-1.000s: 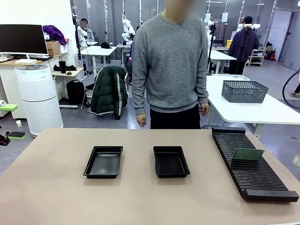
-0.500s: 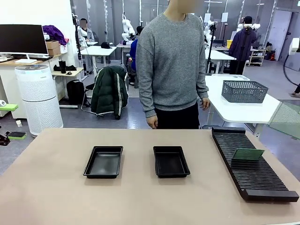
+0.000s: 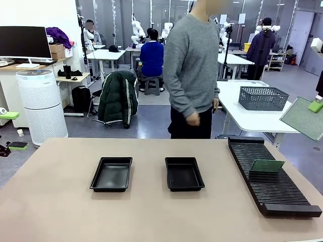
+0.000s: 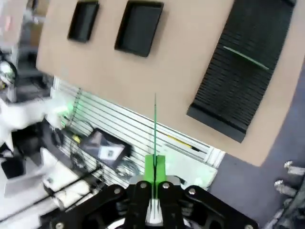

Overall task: Inspect and transfer BCBs to ESD trays.
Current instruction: Pick up the Blank PCB from the PCB Rack and place it in the left ESD tray.

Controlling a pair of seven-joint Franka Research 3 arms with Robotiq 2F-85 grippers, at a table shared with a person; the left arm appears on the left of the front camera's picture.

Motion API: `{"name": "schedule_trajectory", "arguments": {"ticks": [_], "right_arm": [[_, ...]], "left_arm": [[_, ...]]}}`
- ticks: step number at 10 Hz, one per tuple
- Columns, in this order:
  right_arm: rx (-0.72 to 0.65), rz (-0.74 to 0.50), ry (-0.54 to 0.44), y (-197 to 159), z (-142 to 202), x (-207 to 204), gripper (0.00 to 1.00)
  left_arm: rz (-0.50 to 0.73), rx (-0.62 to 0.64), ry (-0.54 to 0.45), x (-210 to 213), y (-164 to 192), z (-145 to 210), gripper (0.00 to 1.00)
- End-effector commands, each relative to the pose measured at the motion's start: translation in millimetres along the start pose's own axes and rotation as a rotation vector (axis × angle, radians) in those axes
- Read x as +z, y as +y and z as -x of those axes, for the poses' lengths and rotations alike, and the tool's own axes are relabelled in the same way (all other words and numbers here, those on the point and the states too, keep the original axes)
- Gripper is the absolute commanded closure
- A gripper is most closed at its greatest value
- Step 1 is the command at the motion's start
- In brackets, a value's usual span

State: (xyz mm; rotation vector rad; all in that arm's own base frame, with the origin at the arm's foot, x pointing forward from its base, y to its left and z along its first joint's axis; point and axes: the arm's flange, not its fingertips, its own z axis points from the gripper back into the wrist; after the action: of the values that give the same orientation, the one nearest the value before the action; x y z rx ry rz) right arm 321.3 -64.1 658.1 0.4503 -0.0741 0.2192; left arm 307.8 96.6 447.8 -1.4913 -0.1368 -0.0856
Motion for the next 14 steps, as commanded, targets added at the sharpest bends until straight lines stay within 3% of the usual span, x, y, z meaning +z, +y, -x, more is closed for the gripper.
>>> {"name": "schedule_trajectory", "arguments": {"ticks": [1,4,5,6,12,14], "right_arm": [[-0.112,-0.129,-0.092,-7.8,-8.2,-3.8,0.98],[-0.147,-0.217,-0.112,-30.6,-12.1,-5.2,0.98],[-0.042,-0.338,-0.094,-38.6,-9.3,-8.5,0.98],[-0.141,-0.181,-0.081,-25.2,-9.4,-0.4,0.98],[-0.119,-0.204,-0.087,-26.1,-11.0,-2.5,0.98],[-0.214,-0.162,-0.137,-9.1,-28.1,-19.7,0.98]], "left_arm": [[-0.001,0.0,-0.001,1.3,-0.3,1.7,0.0],[-0.001,0.0,-0.001,1.3,-0.3,1.7,0.0],[-0.001,0.0,-0.001,1.3,-0.3,1.7,0.0],[-0.001,0.0,-0.001,1.3,-0.3,1.7,0.0],[-0.001,0.0,-0.001,1.3,-0.3,1.7,0.0],[-0.001,0.0,-0.001,1.3,-0.3,1.7,0.0]]}}
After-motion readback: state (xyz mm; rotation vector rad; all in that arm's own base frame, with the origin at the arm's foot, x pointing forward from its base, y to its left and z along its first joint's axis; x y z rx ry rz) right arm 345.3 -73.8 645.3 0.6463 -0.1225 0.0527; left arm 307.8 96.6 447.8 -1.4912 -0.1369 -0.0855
